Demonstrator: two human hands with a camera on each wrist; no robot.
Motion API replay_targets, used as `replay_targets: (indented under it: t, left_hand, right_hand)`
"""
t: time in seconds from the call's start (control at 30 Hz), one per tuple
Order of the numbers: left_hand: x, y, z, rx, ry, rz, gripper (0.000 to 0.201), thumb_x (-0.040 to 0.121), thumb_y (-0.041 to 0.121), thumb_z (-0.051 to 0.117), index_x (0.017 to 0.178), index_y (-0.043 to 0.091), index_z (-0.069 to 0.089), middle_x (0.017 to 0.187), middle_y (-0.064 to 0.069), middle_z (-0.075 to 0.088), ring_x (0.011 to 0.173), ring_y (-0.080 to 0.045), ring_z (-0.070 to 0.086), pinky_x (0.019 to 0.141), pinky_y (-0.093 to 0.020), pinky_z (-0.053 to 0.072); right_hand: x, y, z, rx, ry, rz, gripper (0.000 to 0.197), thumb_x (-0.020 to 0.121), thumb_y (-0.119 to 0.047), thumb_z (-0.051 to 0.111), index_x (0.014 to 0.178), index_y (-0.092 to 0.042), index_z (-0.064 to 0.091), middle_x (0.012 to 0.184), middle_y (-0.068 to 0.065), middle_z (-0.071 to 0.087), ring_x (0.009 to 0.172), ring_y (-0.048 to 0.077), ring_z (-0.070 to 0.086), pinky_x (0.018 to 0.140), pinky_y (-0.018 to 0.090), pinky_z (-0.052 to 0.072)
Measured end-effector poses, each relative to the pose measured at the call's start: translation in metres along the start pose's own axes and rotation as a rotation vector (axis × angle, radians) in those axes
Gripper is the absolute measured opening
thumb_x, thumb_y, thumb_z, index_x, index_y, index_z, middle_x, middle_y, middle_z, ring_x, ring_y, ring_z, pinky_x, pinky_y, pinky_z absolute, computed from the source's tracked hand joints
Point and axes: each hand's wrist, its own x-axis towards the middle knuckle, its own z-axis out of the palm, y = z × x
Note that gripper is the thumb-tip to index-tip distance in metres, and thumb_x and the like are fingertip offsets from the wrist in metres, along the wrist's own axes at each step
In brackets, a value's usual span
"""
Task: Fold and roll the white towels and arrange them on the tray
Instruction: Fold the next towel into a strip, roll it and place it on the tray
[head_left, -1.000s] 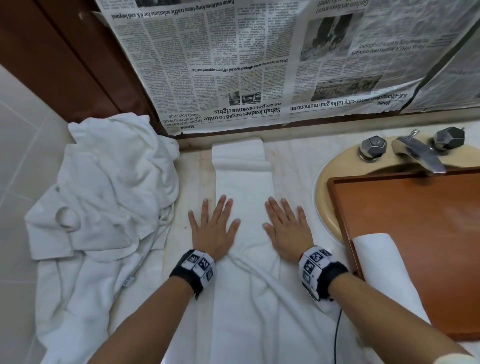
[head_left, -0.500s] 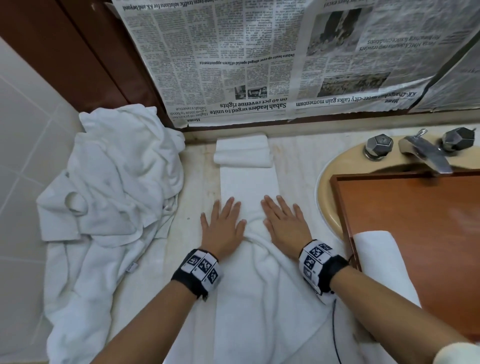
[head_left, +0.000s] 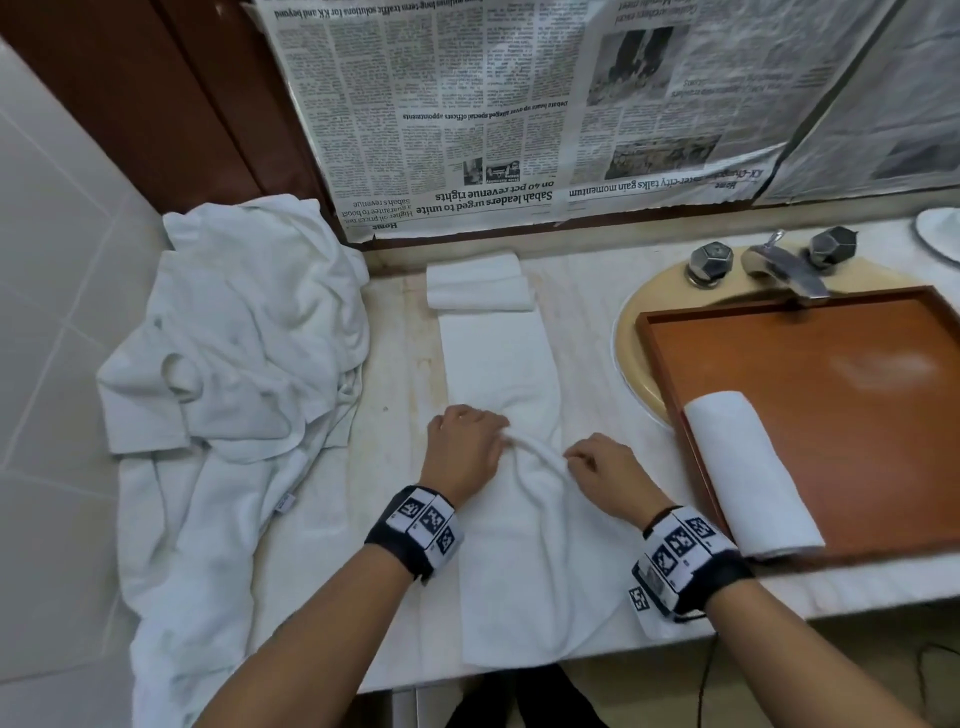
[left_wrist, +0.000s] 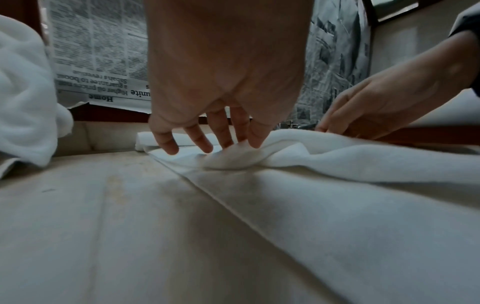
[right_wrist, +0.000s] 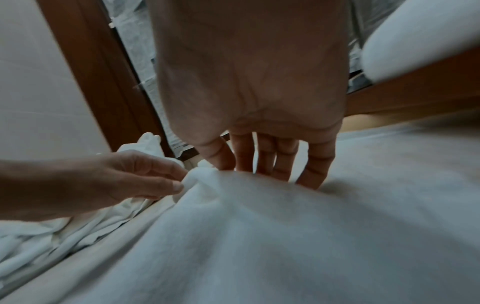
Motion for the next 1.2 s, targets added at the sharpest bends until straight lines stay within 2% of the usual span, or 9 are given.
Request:
replay_targets:
  t: [0.07, 0.2, 0.37, 0.5, 0.63, 0.7, 0.87, 1.03, 1.2]
  left_hand:
    - [0.001, 0.000, -0.001, 0.062, -0.002, 0.009, 0.029, 0.101, 0.034, 0.048, 0.126, 0.030, 0.063, 0.125, 0.006, 0.064, 0.124, -0.024, 0.045, 0.101, -0.040, 0.033]
    - [0.002, -0.006, -0.003, 0.063, -0.062, 0.031, 0.031, 0.101, 0.033, 0.050, 0.130, 0.030, 0.061, 0.126, 0.005, 0.059, 0.121, -0.025, 0.042, 0.097, -0.039, 0.034]
    - [-0.006, -0.015, -0.009, -0.121, -0.062, 0.065, 0.026, 0.094, 0.013, 0.058, 0.118, 0.016, 0.067, 0.118, -0.006, 0.054, 0.107, -0.028, 0.052, 0.091, -0.043, 0.047]
    - [-0.019, -0.021, -0.016, -0.245, 0.001, 0.085, 0.021, 0.092, 0.009, 0.063, 0.111, 0.013, 0.070, 0.111, -0.005, 0.056, 0.089, -0.020, 0.060, 0.088, -0.034, 0.049]
    - [-0.030, -0.026, -0.018, -0.242, 0.066, 0.135, 0.015, 0.092, 0.010, 0.064, 0.103, 0.017, 0.073, 0.108, -0.003, 0.056, 0.087, -0.013, 0.054, 0.084, -0.030, 0.047]
    - [-0.035, -0.029, -0.019, -0.252, 0.099, 0.129, 0.016, 0.091, 0.009, 0.066, 0.103, 0.017, 0.073, 0.110, -0.003, 0.054, 0.089, -0.013, 0.052, 0.084, -0.026, 0.043]
    - [-0.042, -0.034, -0.018, -0.267, 0.063, 0.030, 0.019, 0.091, 0.009, 0.066, 0.106, 0.017, 0.076, 0.107, -0.004, 0.054, 0.083, -0.013, 0.054, 0.085, -0.024, 0.044]
    - [-0.050, -0.035, -0.008, -0.250, -0.024, -0.039, 0.027, 0.095, 0.011, 0.059, 0.118, 0.017, 0.073, 0.109, -0.004, 0.062, 0.092, -0.017, 0.061, 0.096, -0.031, 0.048]
    - [-0.060, -0.035, -0.003, -0.299, 0.015, -0.107, 0.031, 0.096, 0.013, 0.057, 0.125, 0.017, 0.068, 0.109, -0.005, 0.066, 0.099, -0.018, 0.063, 0.096, -0.024, 0.045]
  right_hand:
    - [-0.010, 0.001, -0.004, 0.056, -0.020, 0.062, 0.021, 0.095, -0.020, 0.052, 0.095, -0.008, 0.070, 0.099, 0.007, 0.059, 0.094, 0.024, 0.059, 0.080, 0.030, 0.043]
    - [-0.023, -0.001, -0.007, 0.010, -0.056, 0.129, 0.013, 0.090, -0.028, 0.057, 0.080, -0.019, 0.057, 0.087, 0.001, 0.061, 0.086, 0.024, 0.059, 0.080, 0.038, 0.047]
    - [-0.043, -0.018, -0.003, 0.079, 0.009, 0.064, 0.018, 0.091, -0.030, 0.062, 0.080, -0.016, 0.057, 0.077, 0.000, 0.060, 0.069, 0.016, 0.052, 0.060, 0.026, 0.038]
    - [-0.057, -0.035, 0.004, 0.137, 0.031, -0.008, 0.021, 0.091, -0.032, 0.064, 0.081, -0.014, 0.059, 0.074, -0.003, 0.058, 0.068, 0.013, 0.051, 0.059, 0.021, 0.037]
    - [-0.070, -0.050, 0.013, 0.191, 0.062, -0.057, 0.016, 0.090, -0.030, 0.066, 0.086, -0.016, 0.062, 0.077, -0.006, 0.060, 0.069, 0.005, 0.051, 0.059, 0.011, 0.037]
    - [-0.078, -0.058, 0.019, 0.202, 0.056, -0.077, 0.015, 0.089, -0.031, 0.067, 0.086, -0.018, 0.060, 0.078, -0.005, 0.060, 0.069, 0.007, 0.052, 0.060, 0.014, 0.039]
    - [-0.089, -0.081, 0.043, 0.054, -0.062, -0.066, 0.018, 0.089, -0.036, 0.063, 0.094, -0.020, 0.057, 0.090, 0.002, 0.062, 0.082, 0.021, 0.059, 0.075, 0.036, 0.052]
    - [-0.092, -0.092, 0.079, -0.125, -0.192, -0.026, 0.020, 0.095, -0.026, 0.055, 0.104, -0.008, 0.058, 0.104, 0.010, 0.060, 0.092, 0.028, 0.060, 0.083, 0.039, 0.052]
    - [-0.085, -0.076, 0.083, 0.099, -0.148, -0.028, 0.013, 0.093, -0.023, 0.058, 0.094, -0.011, 0.064, 0.093, 0.003, 0.066, 0.085, 0.020, 0.063, 0.080, 0.031, 0.053]
